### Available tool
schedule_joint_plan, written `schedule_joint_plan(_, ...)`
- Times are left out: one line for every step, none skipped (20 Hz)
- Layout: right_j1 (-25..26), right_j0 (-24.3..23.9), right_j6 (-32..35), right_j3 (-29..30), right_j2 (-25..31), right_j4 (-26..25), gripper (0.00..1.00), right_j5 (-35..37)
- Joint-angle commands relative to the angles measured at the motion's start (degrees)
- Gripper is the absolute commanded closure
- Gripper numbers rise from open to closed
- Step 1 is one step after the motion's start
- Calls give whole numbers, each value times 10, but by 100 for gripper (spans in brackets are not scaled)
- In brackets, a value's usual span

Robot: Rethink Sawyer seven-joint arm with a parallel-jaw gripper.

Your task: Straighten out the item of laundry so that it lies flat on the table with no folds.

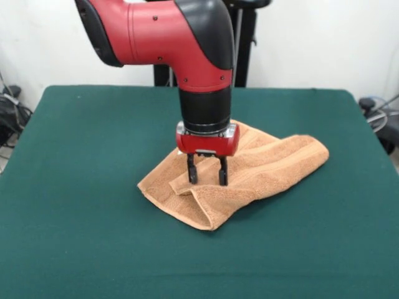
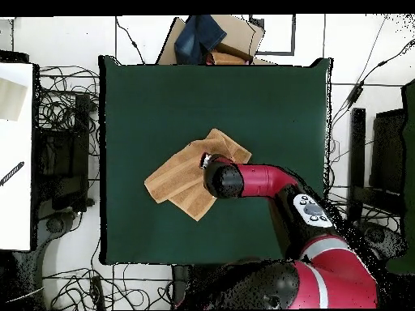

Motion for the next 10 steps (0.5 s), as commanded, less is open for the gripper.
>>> schedule_joint_plan(15, 10, -38, -33, 28, -59, 100, 3)
schedule_joint_plan(14, 14, -35, -34, 25, -57, 100, 7)
schedule_joint_plan(14, 17, -32, -35, 22, -55, 100, 11)
schedule_joint_plan(12, 19, -29, -35, 20, -55, 100, 10)
schedule_joint_plan(11, 21, -25, -34, 18, -56, 100, 8)
schedule_joint_plan(9, 23, -22, -34, 16, -56, 100, 7)
schedule_joint_plan(8, 24, -19, -34, 15, -57, 100, 8)
schedule_joint_plan(6, 27, -17, -34, 14, -56, 100, 9)
schedule_joint_plan(5, 26, -15, -33, 15, -56, 100, 10)
schedule_joint_plan(5, 26, -13, -32, 16, -56, 100, 11)
